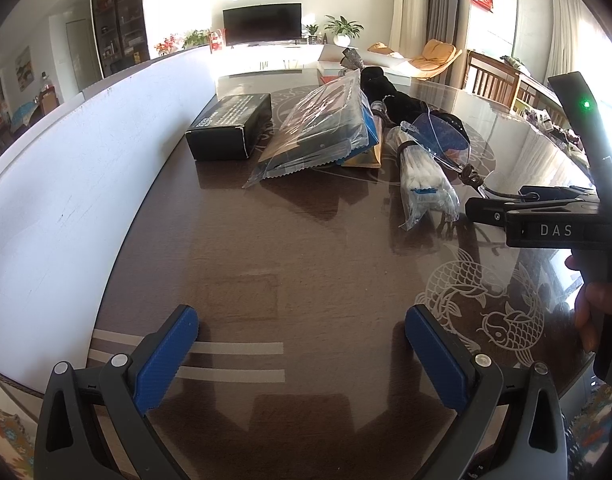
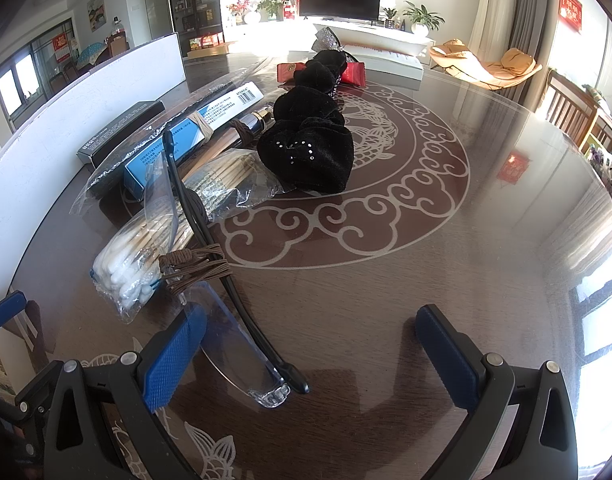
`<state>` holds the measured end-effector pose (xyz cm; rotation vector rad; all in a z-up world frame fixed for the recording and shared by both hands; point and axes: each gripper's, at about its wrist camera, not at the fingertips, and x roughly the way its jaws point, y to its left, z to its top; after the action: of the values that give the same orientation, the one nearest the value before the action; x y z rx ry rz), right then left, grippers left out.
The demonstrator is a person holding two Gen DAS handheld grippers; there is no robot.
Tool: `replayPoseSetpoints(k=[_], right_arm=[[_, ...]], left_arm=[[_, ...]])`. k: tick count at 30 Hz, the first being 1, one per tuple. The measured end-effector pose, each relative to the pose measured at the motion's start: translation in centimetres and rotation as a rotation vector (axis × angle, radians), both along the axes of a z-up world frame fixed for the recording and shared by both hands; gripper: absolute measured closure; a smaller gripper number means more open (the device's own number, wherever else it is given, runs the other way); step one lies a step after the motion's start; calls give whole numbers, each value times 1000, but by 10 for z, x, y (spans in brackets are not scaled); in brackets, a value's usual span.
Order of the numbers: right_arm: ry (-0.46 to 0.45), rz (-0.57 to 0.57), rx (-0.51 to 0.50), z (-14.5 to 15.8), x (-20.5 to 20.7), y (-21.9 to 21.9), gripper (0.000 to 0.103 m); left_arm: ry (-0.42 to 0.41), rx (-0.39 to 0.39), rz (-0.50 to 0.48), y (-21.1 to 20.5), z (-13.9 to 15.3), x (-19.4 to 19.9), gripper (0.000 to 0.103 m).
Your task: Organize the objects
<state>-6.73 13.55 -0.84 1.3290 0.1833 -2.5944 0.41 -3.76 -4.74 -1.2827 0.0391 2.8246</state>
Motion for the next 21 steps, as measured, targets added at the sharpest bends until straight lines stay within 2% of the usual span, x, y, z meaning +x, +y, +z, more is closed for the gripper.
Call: replayPoseSetpoints(k=[21], right_arm=[[-1, 0, -2, -1, -1, 0, 0]], left_arm=[[-5, 0, -3, -8, -2, 9, 0]])
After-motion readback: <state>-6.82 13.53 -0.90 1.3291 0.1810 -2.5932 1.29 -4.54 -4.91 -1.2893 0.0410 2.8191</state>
